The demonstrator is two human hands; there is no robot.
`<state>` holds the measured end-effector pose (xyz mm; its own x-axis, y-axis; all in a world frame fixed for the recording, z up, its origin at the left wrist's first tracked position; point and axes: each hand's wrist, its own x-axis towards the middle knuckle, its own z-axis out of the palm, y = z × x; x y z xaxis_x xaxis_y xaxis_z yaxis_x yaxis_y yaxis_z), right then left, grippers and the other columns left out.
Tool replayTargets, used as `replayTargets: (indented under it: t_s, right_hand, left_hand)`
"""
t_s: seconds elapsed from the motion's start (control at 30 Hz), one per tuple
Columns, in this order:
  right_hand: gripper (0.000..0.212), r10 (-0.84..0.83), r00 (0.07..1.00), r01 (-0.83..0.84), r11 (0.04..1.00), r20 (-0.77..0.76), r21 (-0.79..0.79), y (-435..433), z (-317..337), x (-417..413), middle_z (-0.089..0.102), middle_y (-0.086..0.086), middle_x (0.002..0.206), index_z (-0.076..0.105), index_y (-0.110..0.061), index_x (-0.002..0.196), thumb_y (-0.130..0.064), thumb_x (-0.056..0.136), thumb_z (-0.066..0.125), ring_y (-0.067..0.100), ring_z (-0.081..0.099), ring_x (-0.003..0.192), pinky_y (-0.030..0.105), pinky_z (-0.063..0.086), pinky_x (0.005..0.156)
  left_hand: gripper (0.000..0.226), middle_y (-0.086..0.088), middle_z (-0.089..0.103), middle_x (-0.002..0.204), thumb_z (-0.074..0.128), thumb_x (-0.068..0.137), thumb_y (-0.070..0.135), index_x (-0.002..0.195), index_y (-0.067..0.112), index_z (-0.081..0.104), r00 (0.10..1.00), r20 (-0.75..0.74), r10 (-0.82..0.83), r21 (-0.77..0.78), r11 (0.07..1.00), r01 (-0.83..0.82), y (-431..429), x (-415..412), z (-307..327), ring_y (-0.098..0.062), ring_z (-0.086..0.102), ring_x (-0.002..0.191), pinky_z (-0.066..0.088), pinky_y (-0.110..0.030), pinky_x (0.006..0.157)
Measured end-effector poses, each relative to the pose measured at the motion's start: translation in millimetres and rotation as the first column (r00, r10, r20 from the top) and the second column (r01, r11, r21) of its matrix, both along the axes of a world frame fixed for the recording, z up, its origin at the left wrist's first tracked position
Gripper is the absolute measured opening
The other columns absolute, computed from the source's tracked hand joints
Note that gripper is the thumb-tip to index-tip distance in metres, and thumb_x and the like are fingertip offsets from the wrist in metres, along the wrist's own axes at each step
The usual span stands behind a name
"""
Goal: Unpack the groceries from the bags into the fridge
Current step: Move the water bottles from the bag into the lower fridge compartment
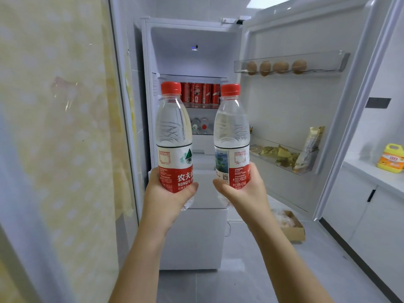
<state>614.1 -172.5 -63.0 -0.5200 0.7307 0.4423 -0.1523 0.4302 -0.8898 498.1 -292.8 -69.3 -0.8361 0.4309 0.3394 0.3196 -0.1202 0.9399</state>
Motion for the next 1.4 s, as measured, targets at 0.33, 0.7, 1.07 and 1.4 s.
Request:
replayTargets:
  t_s: [0.33, 0.7, 1.07, 1.4]
  right_hand:
    - [0.054, -0.034, 0.999, 0.034, 0.999, 0.003, -0.02, 52, -7, -50, 0.067, -0.011, 0.099, 0.051, -0.026, 0.117, -0.018, 0.073, 0.081, 0.0, 0.066, 0.084, 0.02, 0.055, 0.07]
    - [0.045, -0.084, 0.996, 0.084, 0.996, -0.039, -0.014, 138, 5, -185, 0.068, -0.006, 0.089, 0.053, -0.027, 0.104, -0.013, 0.071, 0.08, 0.006, 0.067, 0.078, 0.022, 0.056, 0.067]
    - [0.047, -0.092, 0.994, 0.09, 0.995, -0.051, -0.04, 206, 5, -303, 0.068, -0.003, 0.091, 0.053, -0.022, 0.11, -0.011, 0.072, 0.078, 0.007, 0.066, 0.077, 0.016, 0.052, 0.064]
    - [0.043, -0.1, 0.994, 0.094, 0.989, -0.044, -0.117, 264, -13, -357, 0.069, -0.002, 0.092, 0.055, -0.02, 0.111, -0.009, 0.076, 0.077, 0.003, 0.064, 0.071, 0.019, 0.052, 0.054]
  left_hand:
    - [0.054, 0.006, 0.068, 0.091, 0.087, 0.064, 0.018, 0.108, 0.024, 0.055, 1.0, 0.02, -0.019, -0.033, 0.999, 0.019, 52, -50, -8, -0.014, 0.066, 0.084, 0.053, -0.029, 0.071]
    - [0.051, 0.005, 0.069, 0.091, 0.087, 0.066, 0.017, 0.103, 0.032, 0.054, 0.996, 0.015, -0.092, -0.019, 0.996, 0.092, 148, -189, 7, -0.014, 0.067, 0.083, 0.054, -0.03, 0.067]
    - [0.047, 0.008, 0.068, 0.086, 0.086, 0.066, 0.017, 0.094, 0.035, 0.053, 0.991, -0.012, -0.131, -0.05, 0.99, 0.13, 223, -313, 14, -0.011, 0.067, 0.078, 0.053, -0.028, 0.06]
    - [0.049, 0.011, 0.065, 0.091, 0.087, 0.067, 0.017, 0.093, 0.036, 0.05, 0.991, 0.01, -0.131, -0.111, 0.985, 0.132, 272, -368, -5, -0.004, 0.063, 0.082, 0.05, -0.024, 0.065]
